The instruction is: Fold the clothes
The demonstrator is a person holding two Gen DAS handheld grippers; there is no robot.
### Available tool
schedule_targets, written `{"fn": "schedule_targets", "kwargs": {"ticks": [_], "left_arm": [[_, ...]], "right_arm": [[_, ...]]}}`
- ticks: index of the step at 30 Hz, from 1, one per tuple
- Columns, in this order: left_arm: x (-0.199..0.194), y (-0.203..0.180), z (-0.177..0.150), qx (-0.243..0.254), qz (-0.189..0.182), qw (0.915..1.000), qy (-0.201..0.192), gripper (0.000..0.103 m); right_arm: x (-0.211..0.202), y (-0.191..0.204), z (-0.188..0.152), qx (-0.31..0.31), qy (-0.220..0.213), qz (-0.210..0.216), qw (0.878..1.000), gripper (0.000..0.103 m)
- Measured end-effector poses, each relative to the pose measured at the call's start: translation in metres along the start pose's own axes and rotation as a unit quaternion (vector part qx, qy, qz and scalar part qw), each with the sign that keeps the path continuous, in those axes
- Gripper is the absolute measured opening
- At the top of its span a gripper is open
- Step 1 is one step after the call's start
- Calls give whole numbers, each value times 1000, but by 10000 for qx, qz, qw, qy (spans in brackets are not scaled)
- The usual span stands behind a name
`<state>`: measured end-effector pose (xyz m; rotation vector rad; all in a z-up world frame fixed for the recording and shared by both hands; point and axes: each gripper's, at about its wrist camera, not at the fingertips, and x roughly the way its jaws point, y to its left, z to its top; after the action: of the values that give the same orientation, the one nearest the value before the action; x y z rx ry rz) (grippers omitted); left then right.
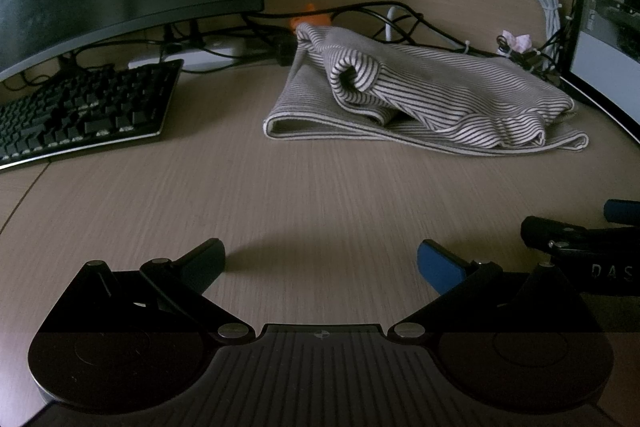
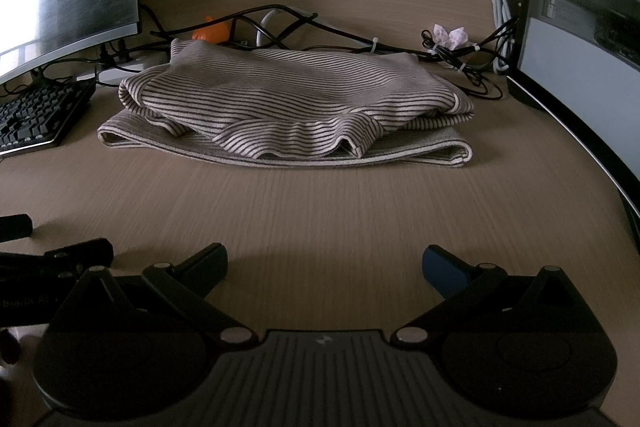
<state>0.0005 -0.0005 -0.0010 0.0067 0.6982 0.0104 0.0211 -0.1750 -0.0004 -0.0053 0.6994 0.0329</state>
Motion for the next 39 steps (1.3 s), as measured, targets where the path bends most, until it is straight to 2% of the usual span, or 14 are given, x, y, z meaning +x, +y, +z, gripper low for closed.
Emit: {"fn": "schedule_targets", "kwargs": {"ticks": [11, 20, 25, 27, 28, 31, 34, 39], "left_arm": [[0, 0, 1, 3, 10, 10000, 32, 103], [4, 1, 10, 8, 5, 9994, 345, 103], [8, 1, 18, 33, -18, 9981, 612, 103], [10, 2, 24, 62, -147, 9970, 760, 103], [10, 4, 27, 48, -247, 9963, 822, 103], [7, 10, 43, -204, -726, 9937, 828, 103], [7, 3, 64, -182, -783, 9946, 652, 103], [20, -6, 103, -338, -1219, 9911, 412, 103]], "right_arm": [[0, 0, 2, -41, 96, 67, 9999, 103], [-3, -4, 4, -292, 367, 322, 9984, 103], [-1, -6, 14, -589, 756, 592, 9936, 103], [0, -7, 22, -798, 881, 640, 9909, 103], [-1, -7, 28, -920, 870, 622, 9900, 103], [-10, -9, 46, -1471, 187, 341, 9884, 103], [-5, -11, 69, -1820, -291, 125, 9828, 103], [37, -32, 113, -1111, -158, 570, 9920, 103]]}}
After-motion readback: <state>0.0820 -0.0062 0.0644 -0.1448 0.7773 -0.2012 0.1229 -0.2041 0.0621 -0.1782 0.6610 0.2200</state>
